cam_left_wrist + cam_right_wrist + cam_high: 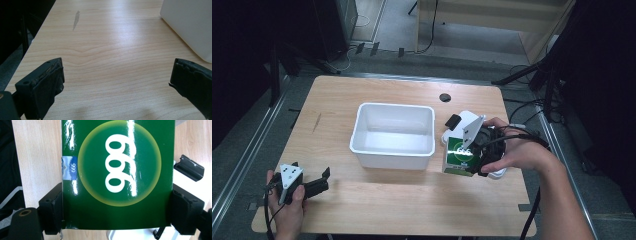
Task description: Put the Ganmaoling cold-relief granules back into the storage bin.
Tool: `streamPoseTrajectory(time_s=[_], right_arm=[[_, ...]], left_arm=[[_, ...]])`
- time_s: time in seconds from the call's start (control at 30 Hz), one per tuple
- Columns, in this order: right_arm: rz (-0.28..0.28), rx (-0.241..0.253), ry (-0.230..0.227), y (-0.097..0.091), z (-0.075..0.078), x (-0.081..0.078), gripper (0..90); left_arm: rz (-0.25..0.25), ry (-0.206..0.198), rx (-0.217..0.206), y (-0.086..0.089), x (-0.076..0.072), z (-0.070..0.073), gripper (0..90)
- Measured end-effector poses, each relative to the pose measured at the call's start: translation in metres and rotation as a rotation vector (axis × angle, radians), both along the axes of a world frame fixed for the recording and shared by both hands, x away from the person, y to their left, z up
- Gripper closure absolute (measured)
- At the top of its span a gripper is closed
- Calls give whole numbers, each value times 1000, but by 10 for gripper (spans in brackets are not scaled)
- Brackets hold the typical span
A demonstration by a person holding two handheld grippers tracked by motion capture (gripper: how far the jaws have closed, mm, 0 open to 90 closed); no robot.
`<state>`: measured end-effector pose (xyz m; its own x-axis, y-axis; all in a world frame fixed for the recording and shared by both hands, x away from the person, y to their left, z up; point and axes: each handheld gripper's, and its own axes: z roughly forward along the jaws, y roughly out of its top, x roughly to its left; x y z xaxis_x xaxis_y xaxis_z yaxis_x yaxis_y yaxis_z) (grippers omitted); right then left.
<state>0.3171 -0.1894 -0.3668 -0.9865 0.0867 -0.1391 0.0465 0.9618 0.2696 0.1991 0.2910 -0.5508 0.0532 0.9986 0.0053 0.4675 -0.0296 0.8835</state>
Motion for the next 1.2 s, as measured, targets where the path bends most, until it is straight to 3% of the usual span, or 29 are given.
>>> streamPoseTrajectory(time_s=[0.73, 1.2], right_arm=[[6, 0, -6, 16, 21, 13, 160], [19, 4, -3, 37, 32, 23, 160]], left_arm=[[0, -4, -4, 0, 0, 0, 0], [-5, -7, -7, 0, 0, 0, 0]])
